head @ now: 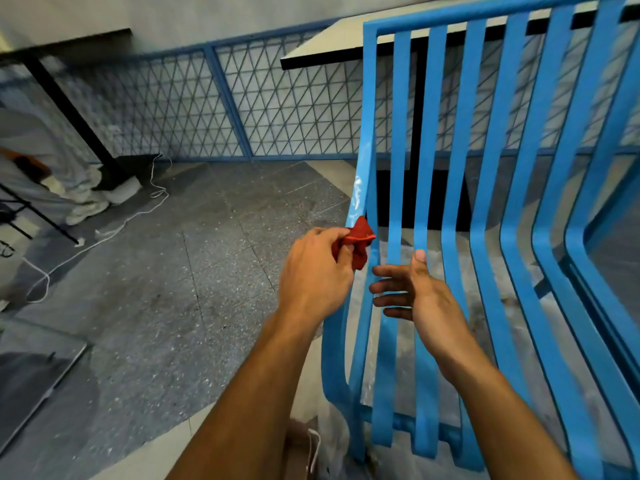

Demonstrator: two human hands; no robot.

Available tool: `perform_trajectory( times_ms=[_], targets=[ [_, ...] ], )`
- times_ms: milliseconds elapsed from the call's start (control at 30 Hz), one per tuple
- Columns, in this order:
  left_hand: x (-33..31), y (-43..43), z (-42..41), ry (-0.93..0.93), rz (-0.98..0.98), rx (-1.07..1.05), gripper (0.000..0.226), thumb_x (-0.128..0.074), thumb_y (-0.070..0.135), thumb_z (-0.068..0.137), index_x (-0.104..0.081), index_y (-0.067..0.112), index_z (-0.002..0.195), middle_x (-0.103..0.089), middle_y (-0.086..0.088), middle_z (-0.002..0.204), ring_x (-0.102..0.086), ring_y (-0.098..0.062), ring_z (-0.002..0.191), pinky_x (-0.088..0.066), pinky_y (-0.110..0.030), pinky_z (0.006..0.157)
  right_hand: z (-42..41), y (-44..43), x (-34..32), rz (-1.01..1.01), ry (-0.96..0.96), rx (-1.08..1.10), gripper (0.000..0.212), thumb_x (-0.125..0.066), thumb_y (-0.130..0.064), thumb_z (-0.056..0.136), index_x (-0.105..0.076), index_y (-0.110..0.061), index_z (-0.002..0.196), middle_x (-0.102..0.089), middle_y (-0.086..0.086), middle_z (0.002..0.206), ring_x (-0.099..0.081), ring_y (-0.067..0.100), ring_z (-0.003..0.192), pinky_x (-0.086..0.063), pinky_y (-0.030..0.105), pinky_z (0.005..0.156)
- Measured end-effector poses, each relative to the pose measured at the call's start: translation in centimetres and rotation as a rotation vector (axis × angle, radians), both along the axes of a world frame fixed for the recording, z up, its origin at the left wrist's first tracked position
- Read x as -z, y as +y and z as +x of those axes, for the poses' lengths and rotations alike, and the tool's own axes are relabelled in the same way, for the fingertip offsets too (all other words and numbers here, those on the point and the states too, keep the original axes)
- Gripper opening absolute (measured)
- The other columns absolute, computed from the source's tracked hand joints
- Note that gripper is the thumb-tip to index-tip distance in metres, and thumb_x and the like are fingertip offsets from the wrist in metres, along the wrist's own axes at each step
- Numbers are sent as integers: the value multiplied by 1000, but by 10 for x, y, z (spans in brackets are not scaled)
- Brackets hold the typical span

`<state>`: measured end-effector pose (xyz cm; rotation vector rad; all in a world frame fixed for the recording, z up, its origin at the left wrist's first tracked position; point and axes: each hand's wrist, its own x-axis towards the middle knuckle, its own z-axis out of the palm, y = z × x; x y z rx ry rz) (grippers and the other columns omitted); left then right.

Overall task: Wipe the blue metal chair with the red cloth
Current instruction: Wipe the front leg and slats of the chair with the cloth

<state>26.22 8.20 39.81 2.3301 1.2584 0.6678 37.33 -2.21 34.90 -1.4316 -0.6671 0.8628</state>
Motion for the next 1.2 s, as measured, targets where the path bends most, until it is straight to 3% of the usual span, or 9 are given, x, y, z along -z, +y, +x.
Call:
perform_trajectory(
  times_ms=[133, 233, 400, 500, 600, 767, 900, 1000, 1200],
  targets=[
    [1, -23, -16, 28, 75, 16, 29, -54, 30, 104, -66, 28, 131, -61, 9, 128, -54, -13, 118, -42, -33, 107, 4, -3, -3, -3, 3, 5, 77, -19, -70, 88, -75, -19, 103, -79, 9, 94, -74, 27, 90, -57, 39, 86],
    [4, -37, -29, 16, 78, 17, 30, -58, 28, 102, -67, 28, 130, -61, 13, 126, -55, -11, 116, -45, -31, 103, 3, -6, -4, 3, 8, 3, 78, -19, -70, 87, -76, -19, 100, -78, 9, 91, -72, 25, 86, -55, 38, 83],
    [1, -40, -46, -160, 2, -33, 27, -65, 15, 97, -73, 32, 117, -64, 16, 111, -61, -9, 107, -52, -37, 101, 8, -7, -6, 16, 26, 3, 77, -20, -71, 86, -76, -20, 96, -77, 6, 86, -70, 23, 84, -52, 38, 81],
    [-8, -26, -36, -242, 22, -93, 27, -63, 17, 99, -72, 32, 119, -67, 12, 114, -63, -11, 108, -53, -40, 101, 8, -8, -6, 21, 38, 0, 77, -20, -71, 87, -77, -20, 94, -77, 5, 85, -70, 21, 83, -52, 37, 80],
    [-13, -3, -15, -171, 16, -14, 29, -61, 18, 101, -72, 33, 123, -68, 10, 122, -61, -9, 112, -49, -34, 104, 8, -8, -5, 13, 22, -16, 78, -19, -73, 85, -77, -22, 95, -77, 5, 86, -70, 20, 84, -53, 39, 83],
    [1, 2, -11, 18, 2, 154, 30, -58, 19, 102, -70, 36, 123, -62, 12, 128, -58, -16, 120, -48, -44, 107, 10, -8, -6, 7, 23, -9, 79, -18, -74, 84, -77, -21, 94, -77, 3, 84, -71, 22, 84, -53, 40, 83],
    [16, -13, -39, -128, -84, 193, 30, -56, 16, 103, -69, 39, 117, -56, 25, 122, -62, -16, 117, -54, -44, 101, 11, -10, -8, 9, 11, 4, 79, -18, -73, 85, -77, -21, 96, -78, 5, 87, -72, 23, 87, -54, 40, 85],
    [21, -26, -59, -148, -67, 165, 30, -58, 11, 101, -71, 35, 115, -56, 28, 119, -57, -4, 118, -47, -31, 108, 9, -11, -8, 6, -6, -10, 78, -17, -72, 86, -77, -23, 96, -78, 6, 90, -73, 24, 89, -54, 41, 86],
    [28, -36, -76, -455, -291, 87, 36, -54, -2, 101, -72, 28, 110, -71, 2, 116, -68, -9, 109, -55, -29, 101, 10, -13, -9, 16, -4, -10, 79, -17, -72, 87, -77, -23, 97, -78, 6, 92, -73, 26, 93, -54, 40, 88]
  ],
)
